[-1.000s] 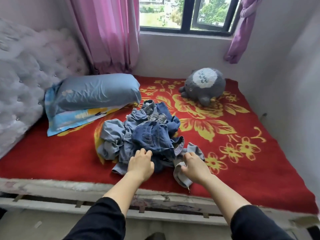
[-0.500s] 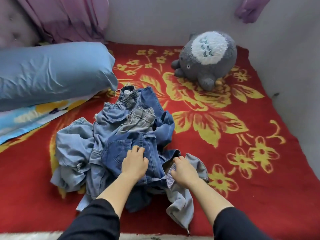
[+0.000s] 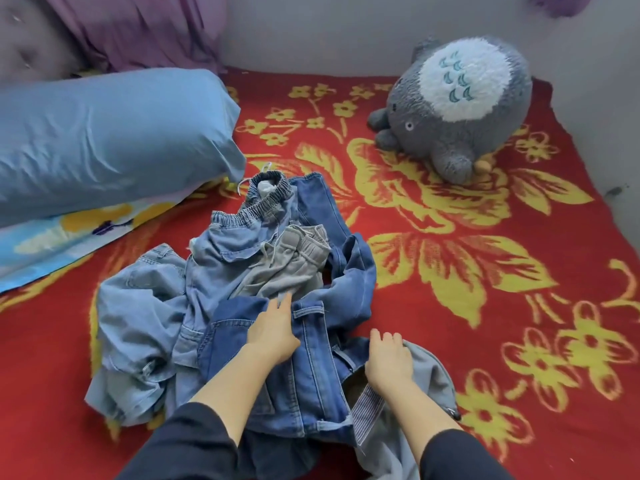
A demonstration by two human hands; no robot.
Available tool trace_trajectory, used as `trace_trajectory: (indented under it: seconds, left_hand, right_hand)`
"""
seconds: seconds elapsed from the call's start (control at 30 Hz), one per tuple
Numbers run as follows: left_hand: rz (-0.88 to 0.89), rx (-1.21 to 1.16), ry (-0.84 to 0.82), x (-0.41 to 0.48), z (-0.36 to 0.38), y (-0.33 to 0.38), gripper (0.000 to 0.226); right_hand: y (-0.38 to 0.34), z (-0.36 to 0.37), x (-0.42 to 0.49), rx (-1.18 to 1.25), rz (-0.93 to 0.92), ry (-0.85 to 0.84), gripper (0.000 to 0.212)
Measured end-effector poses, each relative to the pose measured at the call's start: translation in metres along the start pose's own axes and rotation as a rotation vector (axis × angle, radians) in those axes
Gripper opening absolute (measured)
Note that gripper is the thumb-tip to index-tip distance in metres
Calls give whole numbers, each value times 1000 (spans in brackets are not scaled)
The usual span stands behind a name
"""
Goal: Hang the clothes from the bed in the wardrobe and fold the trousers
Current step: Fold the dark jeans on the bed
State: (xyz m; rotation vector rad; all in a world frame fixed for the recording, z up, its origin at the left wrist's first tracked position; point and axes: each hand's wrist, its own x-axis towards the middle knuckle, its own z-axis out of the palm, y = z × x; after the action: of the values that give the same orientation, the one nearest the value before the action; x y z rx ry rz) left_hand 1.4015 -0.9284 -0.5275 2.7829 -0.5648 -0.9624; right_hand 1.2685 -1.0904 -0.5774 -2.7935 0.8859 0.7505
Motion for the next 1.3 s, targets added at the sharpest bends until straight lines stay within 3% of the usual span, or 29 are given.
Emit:
trace_trajectory:
  seconds: [0.13,0.2,0.33,0.47,0.57,0.7,0.77,0.8,0.93,1.0,1.13,1.23,1.3]
  left_hand:
    - [-24,-7,-1,-11,-7,2,25]
    - [-47,1,-13,-18,-14,3,14]
    - [-121,55,3,-34,-33,4,23]
    - [-230,107,56,-48,-71,6,40]
    - [-163,44,75,-56,-108,15,42]
    - [62,-625,183,-82,-162,63,7]
    - [217,-938,223,-99,-189,102,14]
    - [295,-987,266,-109,-203,122,13]
    - [542,-1175,388,-142,-250,184,12]
    - [637,-1236,427,-156,-276,205,16]
    - [801,-1347,357,-186,-333,251,53]
    - [830,-1372,329,-198,-365,291,66]
    - [789,-1367,306,-193,-367,310,65]
  right_hand:
    - [4,-7,-1,27,-8,-106,26]
    - [8,-17,-7,136,46,-144,29]
    - [17,-53,-23,338,165,-176,41]
    - [37,-118,-36,712,312,-50,43]
    - [61,-181,-46,1049,443,154,35]
    - [105,-266,-75,1544,576,468,26]
    - [130,-302,-92,1678,557,671,28]
    - [141,-318,-101,1711,558,770,28]
    - [177,-370,-138,1708,527,1076,34]
    - [190,-400,-152,1681,352,1171,33]
    - [208,-469,-182,1590,-92,1499,31]
    - [229,-503,-194,1469,-175,1604,40]
    - [249,-503,-183,1427,-118,1588,34]
